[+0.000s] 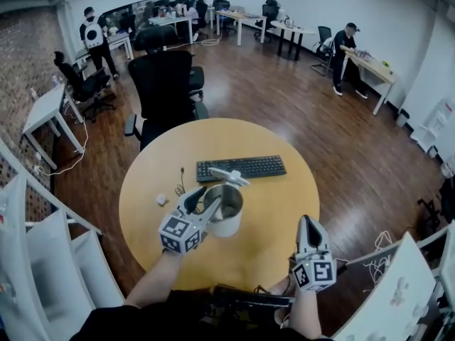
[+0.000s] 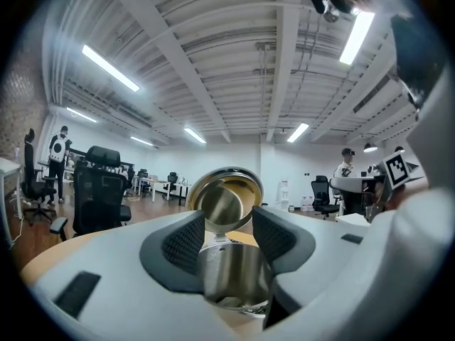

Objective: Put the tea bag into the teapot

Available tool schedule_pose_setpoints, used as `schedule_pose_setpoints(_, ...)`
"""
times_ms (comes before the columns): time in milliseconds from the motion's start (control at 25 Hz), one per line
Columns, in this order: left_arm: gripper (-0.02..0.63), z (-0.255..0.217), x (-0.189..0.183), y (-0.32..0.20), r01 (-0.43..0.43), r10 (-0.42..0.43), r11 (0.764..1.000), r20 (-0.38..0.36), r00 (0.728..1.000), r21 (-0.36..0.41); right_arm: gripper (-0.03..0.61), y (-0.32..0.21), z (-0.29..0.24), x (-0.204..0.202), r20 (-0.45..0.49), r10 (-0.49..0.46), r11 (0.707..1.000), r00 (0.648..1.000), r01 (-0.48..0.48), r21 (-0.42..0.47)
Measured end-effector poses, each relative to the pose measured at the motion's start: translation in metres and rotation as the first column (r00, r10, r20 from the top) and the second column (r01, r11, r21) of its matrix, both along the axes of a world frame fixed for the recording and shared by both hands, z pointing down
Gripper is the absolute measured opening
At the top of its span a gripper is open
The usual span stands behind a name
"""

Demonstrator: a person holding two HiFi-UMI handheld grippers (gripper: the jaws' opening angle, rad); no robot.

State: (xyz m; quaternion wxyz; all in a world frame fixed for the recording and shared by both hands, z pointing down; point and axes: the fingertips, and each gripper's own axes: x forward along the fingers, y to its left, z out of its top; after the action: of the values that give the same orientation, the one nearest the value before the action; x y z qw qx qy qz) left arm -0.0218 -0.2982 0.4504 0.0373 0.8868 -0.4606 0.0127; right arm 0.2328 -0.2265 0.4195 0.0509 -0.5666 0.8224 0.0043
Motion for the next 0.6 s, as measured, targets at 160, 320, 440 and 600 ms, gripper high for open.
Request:
schedule_pose_setpoints(160, 0.173, -0.012, -0.020, 0.015, 0.043, -0.042, 0.999, -0.021, 0.999, 0.030, 0.008, -0.003, -0.003, -0.017, -0.004, -0.050, 0.999, 0.999, 0.050, 0.001)
schedule_pose_setpoints(320, 0.020, -0.013, -0.058, 0.037, 0.147, -0.147, 0.989, -0.015, 0.989, 0.032, 0.008, -0.002, -0.009, -0.044, -0.019, -0.110, 0.994, 0.994, 0.110, 0.009)
schedule_pose_setpoints(440, 0.003, -0.008, -0.089, 0.063, 0.211, -0.210, 0.977, -0.056, 0.976, 0.022, 0.008, 0.002, 0.013, -0.058, -0.007, -0.164, 0.986, 0.986, 0.164, -0.028)
schedule_pose_setpoints(600, 0.000, 0.001, -0.126, 0.087, 0.304, -0.304, 0.952, -0.087, 0.949, -0.014, 0.008, 0.001, 0.026, -0.075, 0.006, -0.211, 0.975, 0.977, 0.211, -0.067)
